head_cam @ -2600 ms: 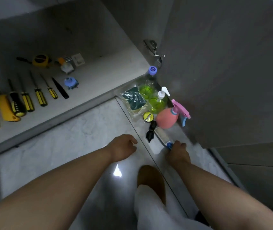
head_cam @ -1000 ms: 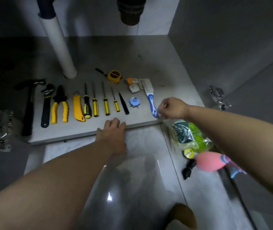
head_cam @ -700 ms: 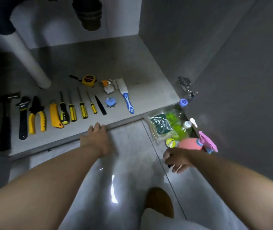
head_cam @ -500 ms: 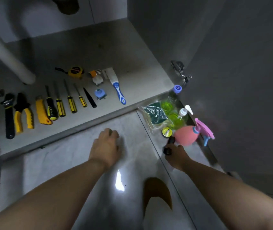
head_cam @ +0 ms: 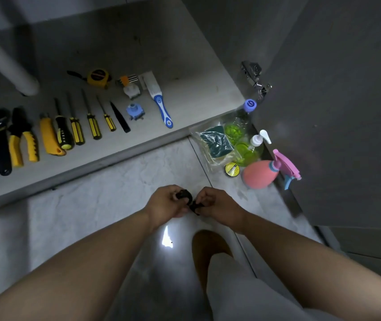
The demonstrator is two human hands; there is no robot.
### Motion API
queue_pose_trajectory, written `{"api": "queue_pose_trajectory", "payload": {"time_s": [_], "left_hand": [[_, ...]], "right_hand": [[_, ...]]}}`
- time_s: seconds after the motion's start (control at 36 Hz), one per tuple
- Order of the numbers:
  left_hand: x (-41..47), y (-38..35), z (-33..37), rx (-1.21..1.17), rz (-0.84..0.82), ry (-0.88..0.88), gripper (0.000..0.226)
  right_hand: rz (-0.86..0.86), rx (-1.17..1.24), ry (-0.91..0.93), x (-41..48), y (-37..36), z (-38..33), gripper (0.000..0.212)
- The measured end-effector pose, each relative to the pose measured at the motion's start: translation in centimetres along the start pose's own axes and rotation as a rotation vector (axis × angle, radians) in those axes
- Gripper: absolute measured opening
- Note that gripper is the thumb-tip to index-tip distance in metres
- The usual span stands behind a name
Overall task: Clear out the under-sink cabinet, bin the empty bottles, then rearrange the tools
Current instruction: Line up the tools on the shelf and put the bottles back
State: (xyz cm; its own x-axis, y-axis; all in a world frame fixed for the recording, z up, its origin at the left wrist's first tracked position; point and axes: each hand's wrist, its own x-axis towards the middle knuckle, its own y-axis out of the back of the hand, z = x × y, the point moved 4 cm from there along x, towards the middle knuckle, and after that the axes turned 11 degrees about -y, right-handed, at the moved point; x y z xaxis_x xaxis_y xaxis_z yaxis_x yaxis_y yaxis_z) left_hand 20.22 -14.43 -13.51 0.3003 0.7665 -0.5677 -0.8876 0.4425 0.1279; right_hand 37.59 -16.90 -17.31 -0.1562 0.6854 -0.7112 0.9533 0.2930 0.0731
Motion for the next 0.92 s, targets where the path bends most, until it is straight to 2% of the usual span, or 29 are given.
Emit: {"api": "queue_pose_trajectory", "payload": {"time_s": [0.06, 0.14, 0.19, 0.28, 0.39, 0.61, 0.69, 0.75, 0.81, 0.92], "left_hand": [[0.4, 0.3, 0.1, -0.026, 0.025, -0.025, 0.023], [1.3, 0.7, 0.3, -0.001, 0.038, -0.04, 0.02], [2.0, 1.0, 0.3, 0.002, 0.057, -0.04, 0.02], [2.5, 1.5, 0.2, -0.022, 0.068, -0.026, 0.019], [2.7, 2.6, 0.1, -0.019, 0.056, -0.018, 0.009], [2.2, 4.9, -0.2, -0.06, 0.068, -0.004, 0.003], [2.3, 5.5, 0.1, -0.052, 0.074, -0.002, 0.005], [2.3, 5.9, 0.6, -0.052, 0.081, -0.015, 0.008], [2.2, 6.3, 1.4, -0.059, 0.086, -0.04, 0.012], [1.5, 7.6, 2.8, -0.091, 0.101, -0.091, 0.022]], "right_hand": [[0.017, 0.038, -0.058, 0.1, 0.7, 0.1, 0.015], [0.271, -0.181, -0.044, 0.7, 2.9, 0.5, 0.015], [0.471, -0.423, -0.027, 1.0, 4.4, 0.9, 0.03], [0.587, -0.637, -0.001, 1.6, 5.6, 1.0, 0.056], [0.568, -0.737, -0.007, 3.8, 6.1, 0.4, 0.065], [0.686, -0.869, -0.127, 5.0, 5.7, 0.4, 0.05], [0.666, -0.915, -0.149, 4.5, 5.4, 1.1, 0.041], [0.612, -0.93, -0.158, 3.8, 5.1, 1.4, 0.047], [0.568, -0.925, -0.115, 2.8, 4.8, 1.1, 0.05], [0.407, -0.793, 0.084, 1.5, 3.9, -1.5, 0.039]]}}
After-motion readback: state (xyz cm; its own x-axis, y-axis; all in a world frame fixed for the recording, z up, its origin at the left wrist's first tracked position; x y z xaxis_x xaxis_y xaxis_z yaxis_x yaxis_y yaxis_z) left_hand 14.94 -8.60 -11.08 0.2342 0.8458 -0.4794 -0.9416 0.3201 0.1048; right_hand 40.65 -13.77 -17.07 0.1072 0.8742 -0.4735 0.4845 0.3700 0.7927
